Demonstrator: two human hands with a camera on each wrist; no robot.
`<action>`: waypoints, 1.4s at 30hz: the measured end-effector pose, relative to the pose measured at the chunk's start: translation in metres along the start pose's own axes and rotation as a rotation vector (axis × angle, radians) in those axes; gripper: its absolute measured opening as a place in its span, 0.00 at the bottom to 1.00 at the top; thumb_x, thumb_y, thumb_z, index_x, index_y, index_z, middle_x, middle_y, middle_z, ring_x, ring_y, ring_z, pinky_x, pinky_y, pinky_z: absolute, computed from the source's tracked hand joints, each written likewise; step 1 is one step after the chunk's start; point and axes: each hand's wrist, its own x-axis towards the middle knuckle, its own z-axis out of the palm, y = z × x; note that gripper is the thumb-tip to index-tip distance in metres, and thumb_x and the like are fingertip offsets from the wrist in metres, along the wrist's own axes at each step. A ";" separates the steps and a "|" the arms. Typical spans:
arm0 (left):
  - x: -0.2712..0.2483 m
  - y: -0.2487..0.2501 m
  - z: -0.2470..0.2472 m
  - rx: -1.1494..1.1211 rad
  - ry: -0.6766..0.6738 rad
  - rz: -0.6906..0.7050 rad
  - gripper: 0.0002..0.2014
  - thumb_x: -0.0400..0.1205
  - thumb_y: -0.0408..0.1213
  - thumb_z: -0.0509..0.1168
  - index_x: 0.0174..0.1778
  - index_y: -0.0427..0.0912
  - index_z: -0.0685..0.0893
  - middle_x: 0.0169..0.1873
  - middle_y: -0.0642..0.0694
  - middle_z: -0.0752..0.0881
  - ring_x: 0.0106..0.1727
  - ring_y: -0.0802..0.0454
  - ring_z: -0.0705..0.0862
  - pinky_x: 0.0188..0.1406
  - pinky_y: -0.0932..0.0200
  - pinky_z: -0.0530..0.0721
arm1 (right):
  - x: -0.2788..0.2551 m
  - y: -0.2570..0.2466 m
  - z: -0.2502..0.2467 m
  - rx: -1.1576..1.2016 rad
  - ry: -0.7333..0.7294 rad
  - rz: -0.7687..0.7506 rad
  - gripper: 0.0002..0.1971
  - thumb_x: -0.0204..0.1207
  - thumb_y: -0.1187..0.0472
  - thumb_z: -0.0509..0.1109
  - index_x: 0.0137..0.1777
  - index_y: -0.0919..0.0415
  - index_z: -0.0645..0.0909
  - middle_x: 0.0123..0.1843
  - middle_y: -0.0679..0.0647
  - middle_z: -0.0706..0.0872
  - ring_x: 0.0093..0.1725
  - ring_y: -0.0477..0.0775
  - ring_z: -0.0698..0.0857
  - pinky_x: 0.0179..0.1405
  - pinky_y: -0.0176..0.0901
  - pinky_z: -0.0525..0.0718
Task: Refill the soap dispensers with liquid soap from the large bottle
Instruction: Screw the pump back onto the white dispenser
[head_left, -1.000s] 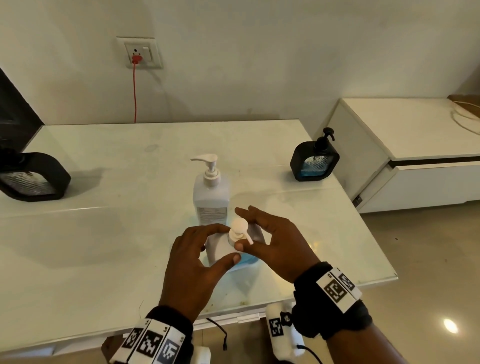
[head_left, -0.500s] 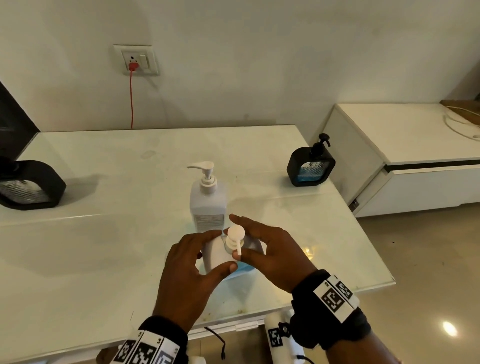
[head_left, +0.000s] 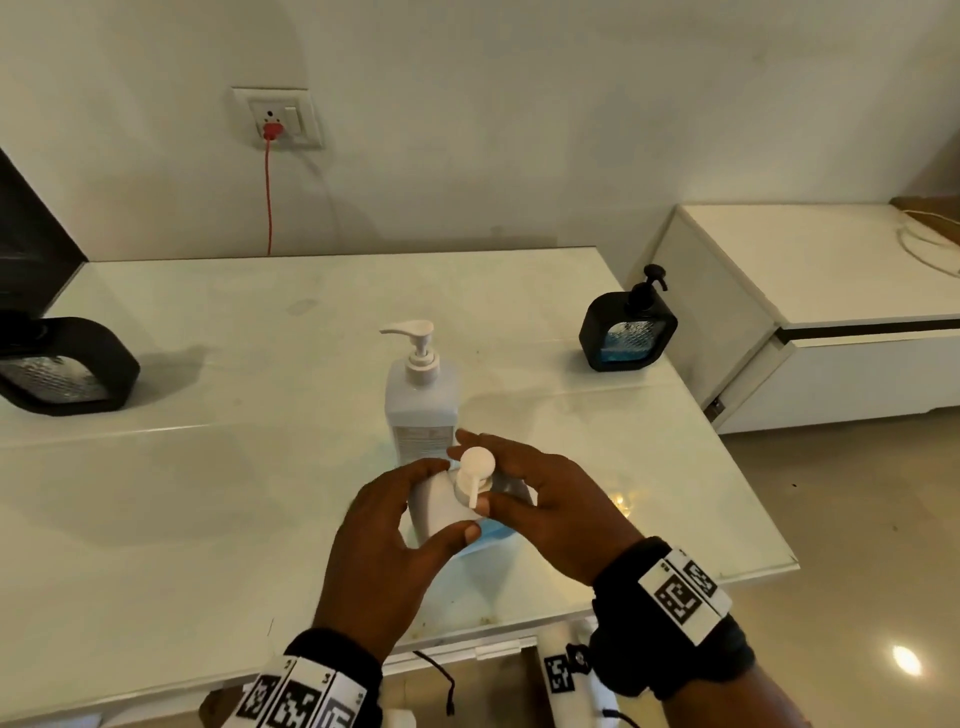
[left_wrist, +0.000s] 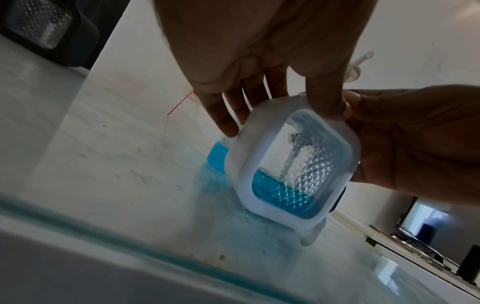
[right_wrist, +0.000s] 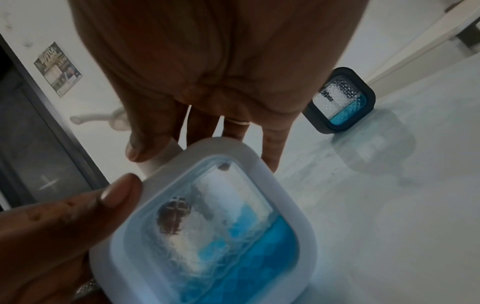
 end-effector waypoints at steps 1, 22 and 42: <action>0.000 0.000 0.000 -0.023 -0.008 -0.006 0.28 0.67 0.58 0.75 0.63 0.71 0.73 0.65 0.63 0.79 0.66 0.58 0.79 0.69 0.59 0.79 | 0.000 0.000 0.000 -0.006 0.002 0.007 0.29 0.81 0.56 0.72 0.81 0.43 0.70 0.77 0.39 0.77 0.75 0.37 0.73 0.70 0.21 0.64; 0.001 -0.001 0.000 -0.056 0.000 -0.031 0.30 0.63 0.56 0.76 0.60 0.70 0.72 0.57 0.70 0.77 0.62 0.56 0.80 0.66 0.61 0.78 | 0.002 -0.006 0.004 -0.083 -0.027 0.031 0.32 0.83 0.55 0.68 0.84 0.43 0.59 0.80 0.43 0.74 0.78 0.45 0.71 0.73 0.26 0.63; -0.001 0.000 0.003 -0.050 0.050 -0.022 0.30 0.67 0.50 0.82 0.59 0.70 0.74 0.58 0.72 0.78 0.61 0.62 0.81 0.59 0.70 0.79 | -0.007 -0.005 0.028 -0.094 0.302 -0.096 0.21 0.73 0.41 0.67 0.63 0.46 0.85 0.59 0.38 0.88 0.59 0.41 0.85 0.60 0.41 0.86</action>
